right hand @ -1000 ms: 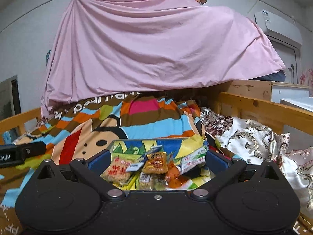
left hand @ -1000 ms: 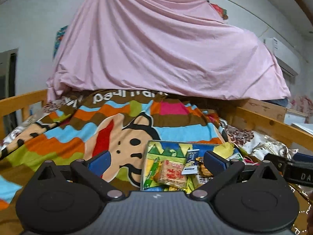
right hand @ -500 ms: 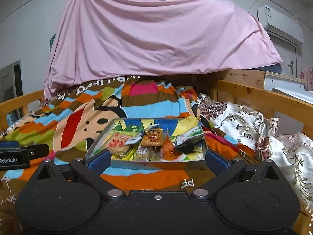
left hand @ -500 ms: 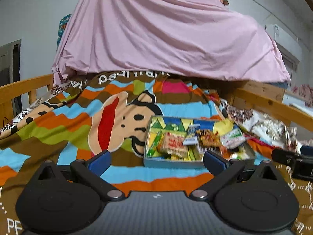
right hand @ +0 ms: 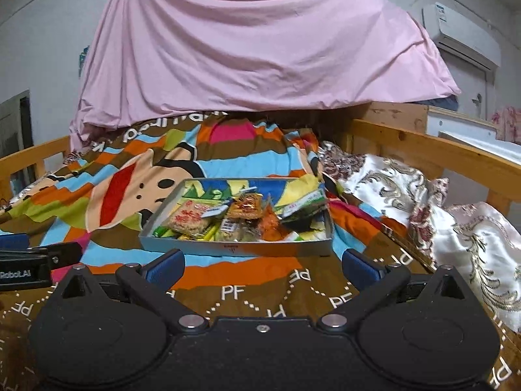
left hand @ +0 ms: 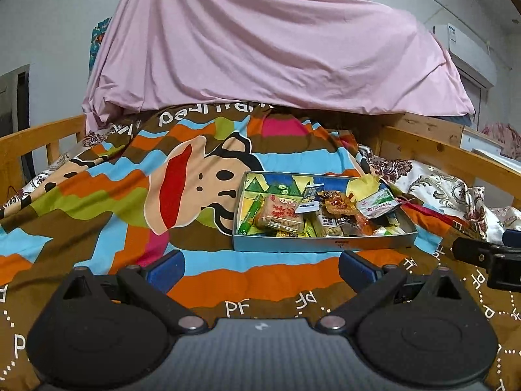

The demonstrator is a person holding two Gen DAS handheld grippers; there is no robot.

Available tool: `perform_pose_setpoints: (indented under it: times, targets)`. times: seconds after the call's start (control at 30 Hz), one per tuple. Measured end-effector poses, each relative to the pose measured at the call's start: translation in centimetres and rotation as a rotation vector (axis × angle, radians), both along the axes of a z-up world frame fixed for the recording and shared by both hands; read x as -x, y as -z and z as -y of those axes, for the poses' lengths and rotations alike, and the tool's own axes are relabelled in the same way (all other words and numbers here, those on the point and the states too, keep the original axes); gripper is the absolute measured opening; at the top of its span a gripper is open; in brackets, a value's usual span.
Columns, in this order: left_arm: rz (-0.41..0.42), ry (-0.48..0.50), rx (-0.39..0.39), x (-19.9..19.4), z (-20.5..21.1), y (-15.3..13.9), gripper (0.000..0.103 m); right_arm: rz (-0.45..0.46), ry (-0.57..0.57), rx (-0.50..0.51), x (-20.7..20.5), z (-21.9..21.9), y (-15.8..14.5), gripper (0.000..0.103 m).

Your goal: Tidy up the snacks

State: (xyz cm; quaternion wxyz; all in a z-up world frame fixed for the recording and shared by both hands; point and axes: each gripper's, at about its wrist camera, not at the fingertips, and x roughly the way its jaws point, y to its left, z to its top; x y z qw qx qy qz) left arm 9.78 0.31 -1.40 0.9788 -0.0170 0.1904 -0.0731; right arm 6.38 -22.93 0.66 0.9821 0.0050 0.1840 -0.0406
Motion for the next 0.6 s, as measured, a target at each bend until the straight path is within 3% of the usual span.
perform_pose_setpoints:
  times: [0.6]
  targets:
    - [-0.036,-0.017,-0.01,-0.5,0.2,0.9,0.103,-0.063,0.011,-0.01,-0.9,-0.2,1.4,0.102]
